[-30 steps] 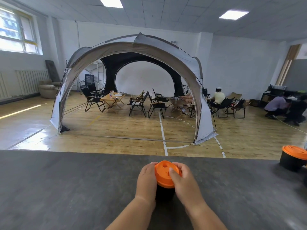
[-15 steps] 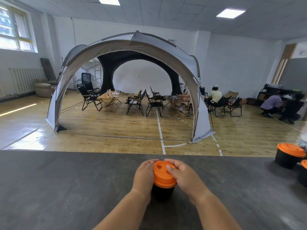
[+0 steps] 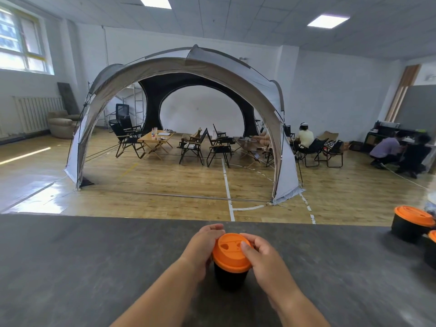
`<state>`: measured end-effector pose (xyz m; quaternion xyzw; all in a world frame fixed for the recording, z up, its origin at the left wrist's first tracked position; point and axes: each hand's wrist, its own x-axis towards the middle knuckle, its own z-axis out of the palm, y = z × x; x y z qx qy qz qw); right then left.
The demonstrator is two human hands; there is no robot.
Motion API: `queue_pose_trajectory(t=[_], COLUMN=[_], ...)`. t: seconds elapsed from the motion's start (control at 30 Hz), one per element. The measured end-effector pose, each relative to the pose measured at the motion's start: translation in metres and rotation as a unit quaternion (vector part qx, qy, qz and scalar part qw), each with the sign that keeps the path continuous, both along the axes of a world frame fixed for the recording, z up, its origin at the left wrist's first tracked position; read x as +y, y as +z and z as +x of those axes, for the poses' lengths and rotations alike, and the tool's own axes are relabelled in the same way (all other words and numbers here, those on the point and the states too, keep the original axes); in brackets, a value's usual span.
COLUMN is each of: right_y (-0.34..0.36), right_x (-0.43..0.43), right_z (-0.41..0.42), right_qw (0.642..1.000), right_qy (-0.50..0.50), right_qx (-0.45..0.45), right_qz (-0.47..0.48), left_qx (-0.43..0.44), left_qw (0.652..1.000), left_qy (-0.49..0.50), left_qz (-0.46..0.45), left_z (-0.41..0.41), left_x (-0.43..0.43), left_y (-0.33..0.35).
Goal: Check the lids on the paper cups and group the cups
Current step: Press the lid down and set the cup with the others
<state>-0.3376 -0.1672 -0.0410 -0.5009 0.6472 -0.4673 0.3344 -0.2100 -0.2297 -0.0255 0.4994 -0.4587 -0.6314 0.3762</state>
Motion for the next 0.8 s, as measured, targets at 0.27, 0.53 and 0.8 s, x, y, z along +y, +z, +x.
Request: queue_pose_trajectory(t=[0.27,0.53,0.8], right_y=[0.006,-0.009,0.004], right_x=[-0.003,0.015,0.009], right_z=[-0.004,0.014,0.001], right_qw=[0.999,0.993,0.997], right_qy=[-0.006,-0.106,-0.062], right_qx=[0.031,0.018,0.034], right_qz=[0.007,-0.055,-0.023], left_qx=[0.005,0.048,0.032], left_qw=[1.0,0.99,0.996], left_qy=[0.018,0.113,0.073], left_qz=[-0.023,-0.065,-0.037], left_z=[-0.006,-0.016,-0.011], left_x=[0.007,0.035,0.025], left_y=[-0.009,-0.014,-0.009])
